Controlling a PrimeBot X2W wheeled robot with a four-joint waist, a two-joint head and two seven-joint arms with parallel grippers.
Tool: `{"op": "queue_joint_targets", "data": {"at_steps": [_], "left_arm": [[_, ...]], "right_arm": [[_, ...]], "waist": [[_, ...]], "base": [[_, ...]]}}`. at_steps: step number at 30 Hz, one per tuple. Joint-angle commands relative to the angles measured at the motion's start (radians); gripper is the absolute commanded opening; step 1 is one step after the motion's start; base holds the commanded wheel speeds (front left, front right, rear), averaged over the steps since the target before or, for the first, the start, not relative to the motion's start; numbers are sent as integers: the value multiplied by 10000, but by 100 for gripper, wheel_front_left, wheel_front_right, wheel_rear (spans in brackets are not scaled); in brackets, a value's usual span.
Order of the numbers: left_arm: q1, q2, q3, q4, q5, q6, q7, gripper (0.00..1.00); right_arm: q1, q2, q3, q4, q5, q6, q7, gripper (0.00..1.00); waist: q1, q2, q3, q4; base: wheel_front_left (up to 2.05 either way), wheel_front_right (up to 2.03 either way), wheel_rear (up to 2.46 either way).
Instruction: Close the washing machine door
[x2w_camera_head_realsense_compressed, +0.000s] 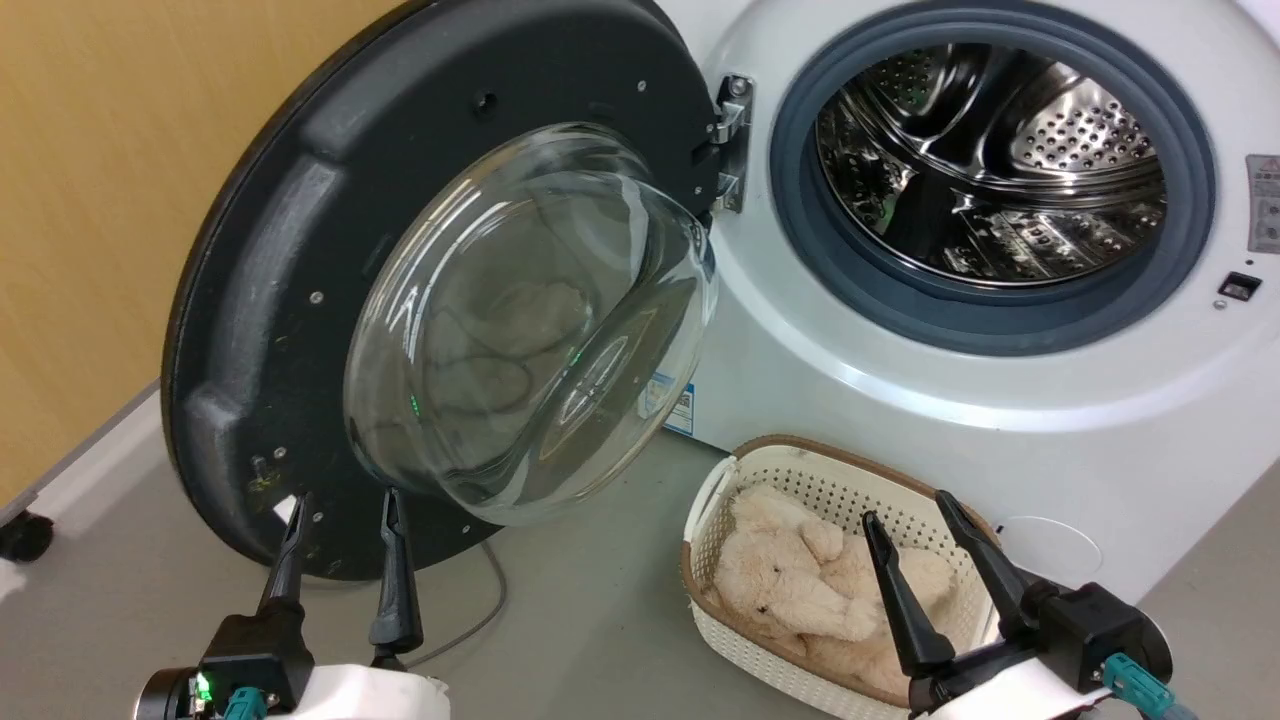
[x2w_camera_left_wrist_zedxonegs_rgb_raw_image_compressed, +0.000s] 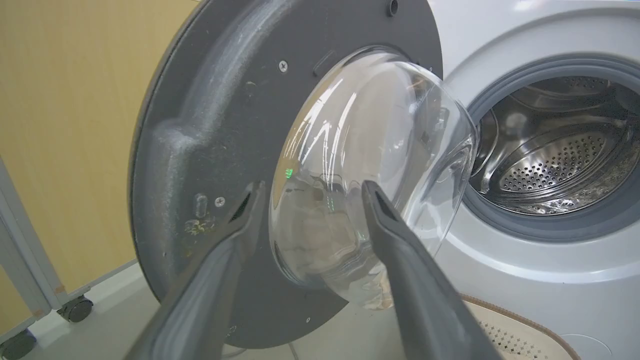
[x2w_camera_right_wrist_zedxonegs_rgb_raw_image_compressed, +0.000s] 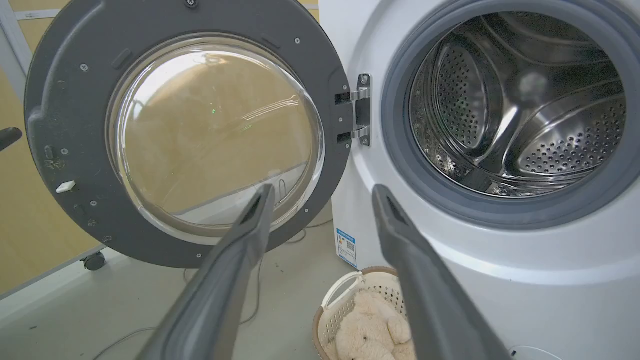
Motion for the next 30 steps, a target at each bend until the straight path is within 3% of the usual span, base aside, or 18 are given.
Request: {"op": "queue_joint_targets", "data": {"at_steps": [1,21,30], "left_arm": [[121,0,21,-58,-73,90,-107,100],[248,-1,17,-149,-305,146,-525,100],[225,-1,-1,-70,-299,109,-532,100]], "right_arm": [[-158,30,62,51,61,5,-130,100],[-174,36,339,209,328,6,-548,100],[-155,36,337,184,307,6,-555,100]], "waist": [[-1,0,-2,75],[-1,0,31,885],[-1,0,50,904]], "base": [[0,0,0],[0,0,0],[0,0,0]]}}
